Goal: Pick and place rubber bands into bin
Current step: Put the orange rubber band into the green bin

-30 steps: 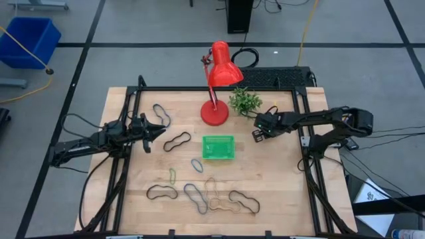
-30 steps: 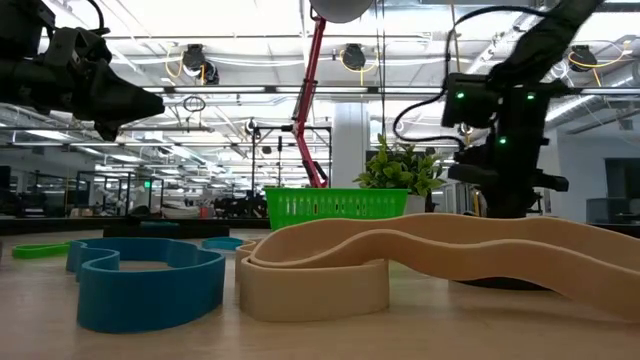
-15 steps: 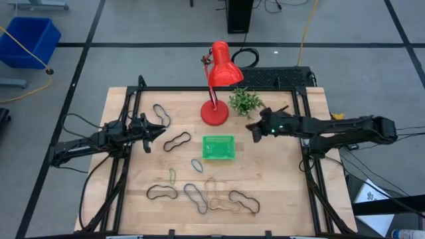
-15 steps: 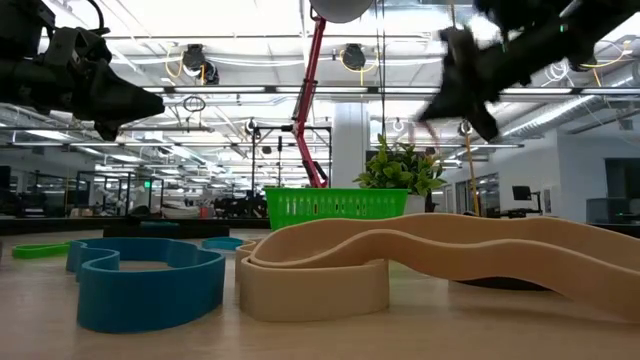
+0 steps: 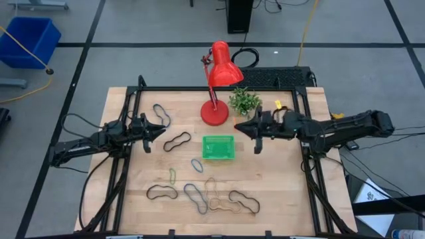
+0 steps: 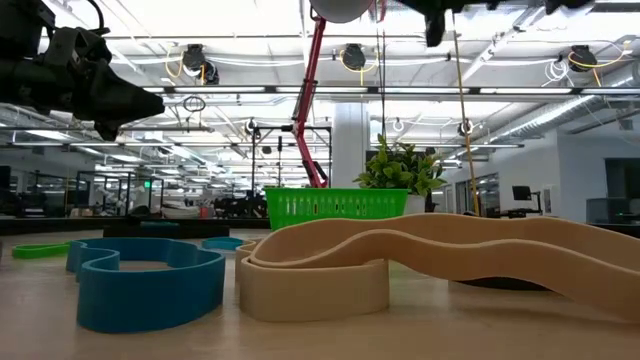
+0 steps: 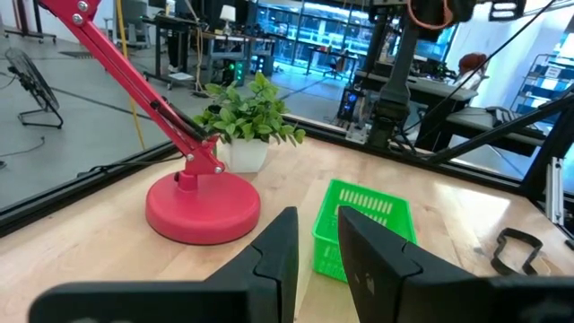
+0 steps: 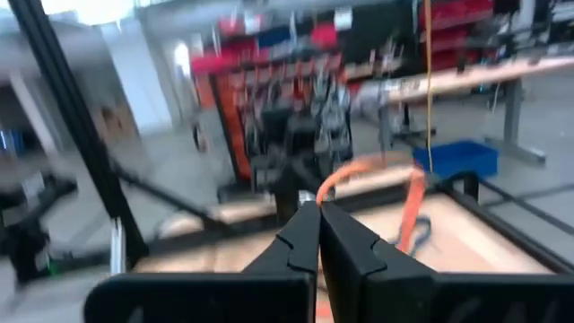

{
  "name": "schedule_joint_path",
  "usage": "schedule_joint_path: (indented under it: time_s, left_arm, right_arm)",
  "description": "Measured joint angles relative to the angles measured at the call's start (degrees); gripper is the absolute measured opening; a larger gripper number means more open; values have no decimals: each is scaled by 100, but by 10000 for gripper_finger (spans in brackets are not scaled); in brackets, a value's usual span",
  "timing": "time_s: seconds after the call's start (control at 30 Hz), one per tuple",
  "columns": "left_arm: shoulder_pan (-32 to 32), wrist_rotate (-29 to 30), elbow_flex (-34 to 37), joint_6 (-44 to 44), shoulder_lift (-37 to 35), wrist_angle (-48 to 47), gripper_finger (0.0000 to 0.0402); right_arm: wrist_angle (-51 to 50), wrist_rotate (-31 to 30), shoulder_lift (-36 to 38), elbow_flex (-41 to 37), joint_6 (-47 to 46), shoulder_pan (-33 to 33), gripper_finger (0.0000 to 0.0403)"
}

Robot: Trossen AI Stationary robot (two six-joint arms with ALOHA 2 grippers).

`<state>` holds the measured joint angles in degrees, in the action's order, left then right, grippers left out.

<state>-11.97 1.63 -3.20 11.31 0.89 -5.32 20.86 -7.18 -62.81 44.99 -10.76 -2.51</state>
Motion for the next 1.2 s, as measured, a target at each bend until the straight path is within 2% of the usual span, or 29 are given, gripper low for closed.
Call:
schedule_joint_path:
  time_s: [0.17, 0.27, 0.4, 0.83, 1.03, 1.2]
  left_arm:
    - [-2, 0, 0, 0, 0, 0, 88]
    - [0, 0, 0, 0, 0, 0, 88]
    - [0, 0, 0, 0, 1, 0, 88]
    - [-2, 0, 0, 0, 2, -4, 88]
    - [0, 0, 0, 2, 0, -5, 88]
    - [-1, 0, 0, 2, 1, -8, 88]
  right_arm:
    - [-1345, 2, -715, 908, 243, -108, 0]
    - [-1784, 102, -1188, 1207, 249, -113, 0]
    - [-1837, 439, -1713, 1261, 215, -111, 0]
    - [-2182, 439, -3247, 1264, -35, -24, 0]
    - [-2259, 433, -3702, 1264, -121, 29, 0]
    - [-2241, 433, -3809, 1264, -119, 27, 0]
